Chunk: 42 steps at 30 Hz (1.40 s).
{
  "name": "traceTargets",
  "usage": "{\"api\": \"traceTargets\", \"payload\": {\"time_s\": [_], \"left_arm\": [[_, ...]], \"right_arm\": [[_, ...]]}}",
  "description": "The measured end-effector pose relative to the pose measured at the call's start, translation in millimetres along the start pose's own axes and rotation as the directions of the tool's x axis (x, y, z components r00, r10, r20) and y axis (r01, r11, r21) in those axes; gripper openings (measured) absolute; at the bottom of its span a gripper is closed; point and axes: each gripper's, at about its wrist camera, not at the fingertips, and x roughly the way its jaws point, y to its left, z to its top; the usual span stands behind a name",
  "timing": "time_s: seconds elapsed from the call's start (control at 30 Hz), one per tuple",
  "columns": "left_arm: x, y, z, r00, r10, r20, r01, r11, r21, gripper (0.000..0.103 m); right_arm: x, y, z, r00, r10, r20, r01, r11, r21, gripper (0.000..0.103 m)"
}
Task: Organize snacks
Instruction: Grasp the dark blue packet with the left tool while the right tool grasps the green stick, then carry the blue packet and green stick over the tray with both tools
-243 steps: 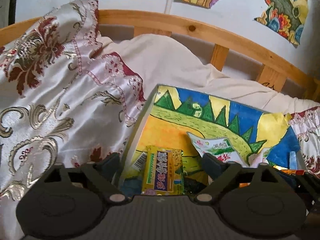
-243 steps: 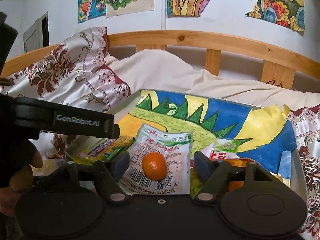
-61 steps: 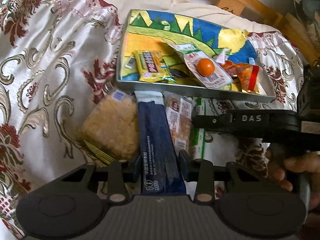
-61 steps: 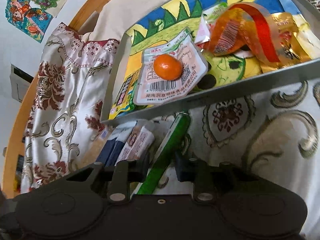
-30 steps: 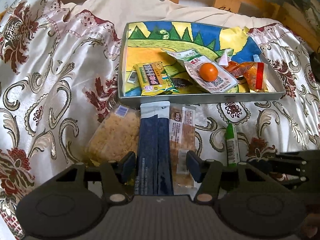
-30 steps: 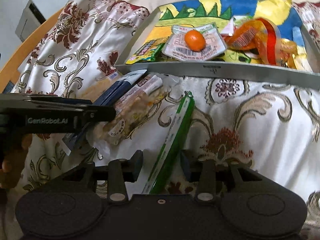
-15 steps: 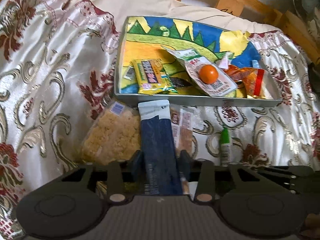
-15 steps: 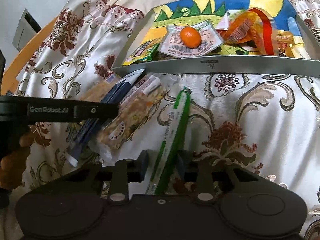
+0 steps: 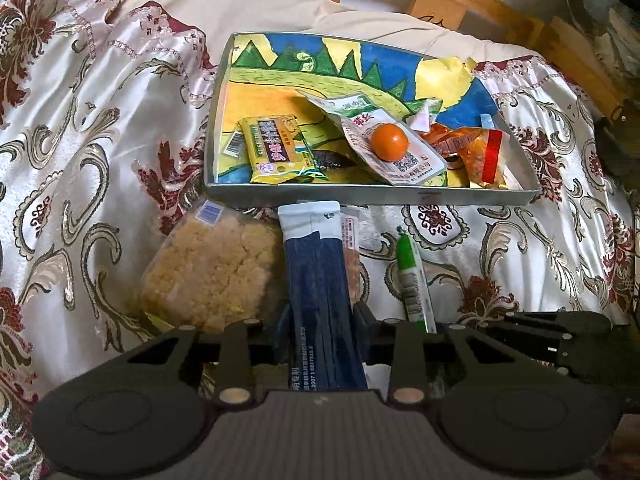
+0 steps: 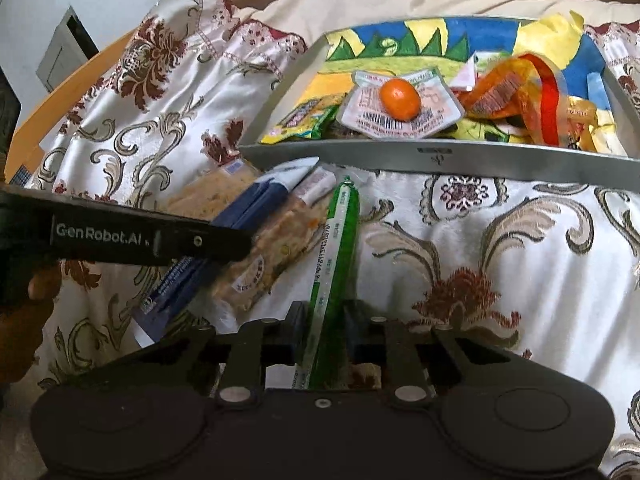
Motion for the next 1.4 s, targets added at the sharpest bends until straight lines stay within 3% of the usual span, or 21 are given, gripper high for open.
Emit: {"api": "traceTargets", "payload": {"time_s": [0.23,0.4,0.8,1.03,1.4], "left_arm": [[-5.6,0.9,0.0,0.998,-0.056,0.020,0.056,0.998,-0.025,0.035],[-9.1,-2.9,-0.6,0.998,-0.054,0.035,0.055,0.998,-0.031,0.035],[-36.0,-6.7,3.8,0.981,-0.004,0.196,0.015,0.998,-0.057,0.035],[-42.1,-13.3,19.8,0.952,0.002,0.305,0.027,0.996,-0.090,0.035],[-28.8,5.3,48.4,0.904,0.060,0.424,0.060,0.963,-0.264,0.035]], "right_arm": [[-4.4,-5.8,3.9,1.000,0.007,0.027,-0.008,0.999,0.034,0.021],[-11.8,-9.6,5.8,0.999,0.018,0.033,-0.020,0.998,0.064,0.021],[-44.7,-38.3,28.2,0.990,0.033,0.138,-0.061,0.977,0.204,0.021],[-65.1,-55.8,52.7,0.978,0.008,0.210,-0.056,0.973,0.223,0.021],[-57.1,-68.7,95.0,0.968,-0.013,0.251,-0.022,0.990,0.137,0.021]]}}
